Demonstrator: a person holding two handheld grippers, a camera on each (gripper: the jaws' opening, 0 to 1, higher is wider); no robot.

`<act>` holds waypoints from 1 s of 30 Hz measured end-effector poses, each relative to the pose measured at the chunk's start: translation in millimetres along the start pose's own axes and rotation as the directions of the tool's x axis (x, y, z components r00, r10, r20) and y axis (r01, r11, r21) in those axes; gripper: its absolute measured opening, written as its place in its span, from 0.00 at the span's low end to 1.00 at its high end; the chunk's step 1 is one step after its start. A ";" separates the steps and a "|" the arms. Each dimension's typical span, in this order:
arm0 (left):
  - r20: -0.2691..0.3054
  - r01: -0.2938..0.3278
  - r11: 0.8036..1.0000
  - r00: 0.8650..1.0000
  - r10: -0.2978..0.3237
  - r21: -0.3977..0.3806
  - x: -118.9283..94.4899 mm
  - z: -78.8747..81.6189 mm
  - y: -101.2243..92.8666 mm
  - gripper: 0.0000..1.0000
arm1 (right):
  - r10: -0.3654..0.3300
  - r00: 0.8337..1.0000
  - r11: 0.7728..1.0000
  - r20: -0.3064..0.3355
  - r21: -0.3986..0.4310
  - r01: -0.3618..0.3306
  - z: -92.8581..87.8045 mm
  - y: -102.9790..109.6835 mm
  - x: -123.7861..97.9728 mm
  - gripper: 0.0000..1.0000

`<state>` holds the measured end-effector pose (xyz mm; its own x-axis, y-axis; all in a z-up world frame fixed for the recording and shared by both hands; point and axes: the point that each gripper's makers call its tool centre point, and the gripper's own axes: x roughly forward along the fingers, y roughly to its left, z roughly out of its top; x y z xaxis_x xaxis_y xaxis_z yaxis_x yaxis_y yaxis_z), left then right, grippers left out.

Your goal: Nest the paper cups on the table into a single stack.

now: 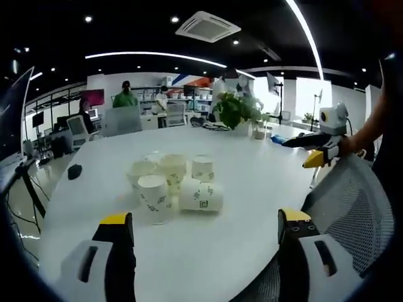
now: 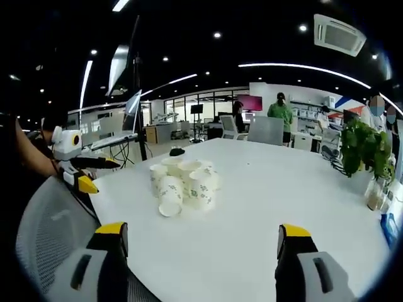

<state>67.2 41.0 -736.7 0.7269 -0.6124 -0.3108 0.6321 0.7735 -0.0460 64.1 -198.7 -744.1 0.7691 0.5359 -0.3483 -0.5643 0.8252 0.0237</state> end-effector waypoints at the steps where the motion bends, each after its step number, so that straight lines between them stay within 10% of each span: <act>1: 0.000 0.000 1.000 1.000 0.000 0.000 0.0 0.0 0.1 0.95 | -0.002 1.000 1.000 0.001 0.000 0.002 0.4 -0.2 -0.1 1.00; 30: 0.000 -0.012 1.000 1.000 0.012 0.018 -0.1 0.2 2.7 0.93 | -0.006 1.000 1.000 0.021 -0.002 0.006 3.7 -2.2 -2.0 1.00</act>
<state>68.9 43.1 -736.6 0.7346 -0.6029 -0.3111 0.6277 0.7780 -0.0255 64.9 -201.0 -740.0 0.7785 0.5345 -0.3291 -0.5602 0.8281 0.0198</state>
